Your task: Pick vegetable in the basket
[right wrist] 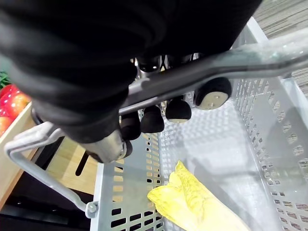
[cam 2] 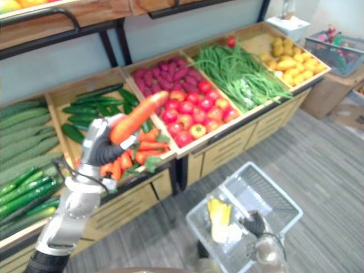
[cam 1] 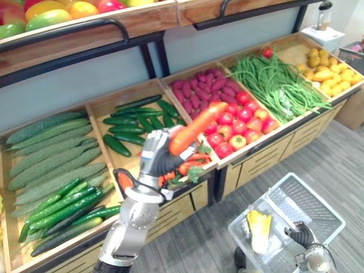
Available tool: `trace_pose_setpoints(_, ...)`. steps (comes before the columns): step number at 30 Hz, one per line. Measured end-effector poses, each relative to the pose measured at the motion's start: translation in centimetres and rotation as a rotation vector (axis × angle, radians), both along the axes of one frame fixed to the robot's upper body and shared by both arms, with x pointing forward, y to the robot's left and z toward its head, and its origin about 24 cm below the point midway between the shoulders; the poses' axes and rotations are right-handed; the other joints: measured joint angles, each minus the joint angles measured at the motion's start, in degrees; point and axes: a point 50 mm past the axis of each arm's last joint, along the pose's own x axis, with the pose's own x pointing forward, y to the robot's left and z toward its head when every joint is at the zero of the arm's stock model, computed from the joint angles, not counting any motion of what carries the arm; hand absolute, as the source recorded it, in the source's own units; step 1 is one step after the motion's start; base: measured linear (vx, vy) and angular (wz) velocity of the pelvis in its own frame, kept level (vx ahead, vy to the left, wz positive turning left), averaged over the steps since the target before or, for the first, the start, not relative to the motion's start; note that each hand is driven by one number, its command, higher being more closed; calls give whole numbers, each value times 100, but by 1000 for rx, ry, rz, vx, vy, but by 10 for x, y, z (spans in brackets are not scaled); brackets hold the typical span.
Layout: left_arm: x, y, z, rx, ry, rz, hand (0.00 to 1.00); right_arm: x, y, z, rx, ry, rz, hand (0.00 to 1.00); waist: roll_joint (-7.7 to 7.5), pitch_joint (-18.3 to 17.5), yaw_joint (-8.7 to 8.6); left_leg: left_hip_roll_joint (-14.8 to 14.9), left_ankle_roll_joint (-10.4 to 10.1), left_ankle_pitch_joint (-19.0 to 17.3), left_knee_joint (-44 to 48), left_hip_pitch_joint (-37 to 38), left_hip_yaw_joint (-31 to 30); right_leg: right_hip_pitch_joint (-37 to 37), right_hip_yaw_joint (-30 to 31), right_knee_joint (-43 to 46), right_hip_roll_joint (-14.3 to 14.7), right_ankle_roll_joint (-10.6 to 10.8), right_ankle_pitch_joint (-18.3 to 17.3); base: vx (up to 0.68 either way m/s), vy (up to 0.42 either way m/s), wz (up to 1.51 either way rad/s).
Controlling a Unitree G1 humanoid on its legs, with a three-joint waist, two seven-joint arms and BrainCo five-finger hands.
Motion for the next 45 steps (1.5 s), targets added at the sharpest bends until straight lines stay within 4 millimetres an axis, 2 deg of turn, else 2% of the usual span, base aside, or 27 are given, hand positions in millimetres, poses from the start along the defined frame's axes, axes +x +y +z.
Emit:
trace_pose_setpoints(1,-2,-10,-4,2,23,-50,100,0,0,1,3,-3,1,100,-3,-2,-55,-5,0,0,-2,14,22,-4,21,0,0,2,5,-12,-11,-16)
trace_pose_setpoints(3,-4,-24,-13,-16,71,-109,100,0,0,2,18,-10,-12,100,-3,-4,-56,-8,-3,-19,-8,85,141,-14,135,0,17,15,18,-6,-11,-25)
trace_pose_setpoints(6,1,-48,-44,-73,245,-176,100,-3,-1,5,39,-25,-34,100,25,-39,-76,-25,9,-51,-8,129,261,-26,251,1,19,30,34,2,-5,-17)
trace_pose_setpoints(10,0,-74,-87,-64,471,-237,100,0,1,12,62,-62,-38,100,18,-42,-199,-47,26,-86,-22,230,425,-27,406,1,27,52,62,0,-5,-19)
trace_pose_setpoints(14,-10,-93,-114,-9,598,-306,100,-1,-3,20,91,-109,-76,100,-9,-27,-198,-66,49,-151,-18,309,562,-24,548,1,16,90,68,-9,-8,-19)
trace_pose_setpoints(18,-20,-106,-136,45,702,-363,100,-1,-5,25,106,-142,-103,100,-62,-20,-213,-103,69,-163,-23,312,571,-32,569,1,-18,113,69,-3,0,-1)
trace_pose_setpoints(23,-29,-102,-175,134,868,-350,100,3,3,31,155,-204,-125,100,-80,-28,-313,-107,68,-162,-17,313,549,-19,545,0,-31,118,68,-13,-22,2)
trace_pose_setpoints(25,-30,-102,-185,153,913,-338,100,4,6,33,167,-224,-126,100,-91,-27,-353,-111,68,-162,-18,315,546,-16,543,0,-36,132,57,0,0,0)
trace_pose_setpoints(31,-20,-109,-204,272,981,-307,100,4,16,37,202,-264,-133,100,-165,-20,-404,-117,65,-165,-20,328,565,-17,565,-2,-37,136,58,-10,-17,-1)
trace_pose_setpoints(34,-13,-112,-209,359,986,-287,100,5,21,38,217,-276,-130,100,-186,-8,-528,-114,61,-168,-41,354,593,-19,594,-2,-22,136,57,-8,-28,-6)
trace_pose_setpoints(36,-9,-117,-213,407,994,-272,100,4,22,40,233,-286,-133,100,-196,-10,-546,-116,58,-171,-93,402,691,-45,677,0,-19,137,58,-5,-21,-19)
trace_pose_setpoints(40,5,-125,-208,461,945,-234,100,0,25,40,271,-296,-141,100,-262,30,-671,-115,45,-183,-123,391,805,-142,791,1,15,143,63,1,-31,-14)
trace_pose_setpoints(45,18,-139,-194,466,880,-231,100,-10,26,35,299,-275,-169,100,-290,48,-730,-104,35,-229,-119,411,917,-188,885,2,63,136,89,11,-35,-13)
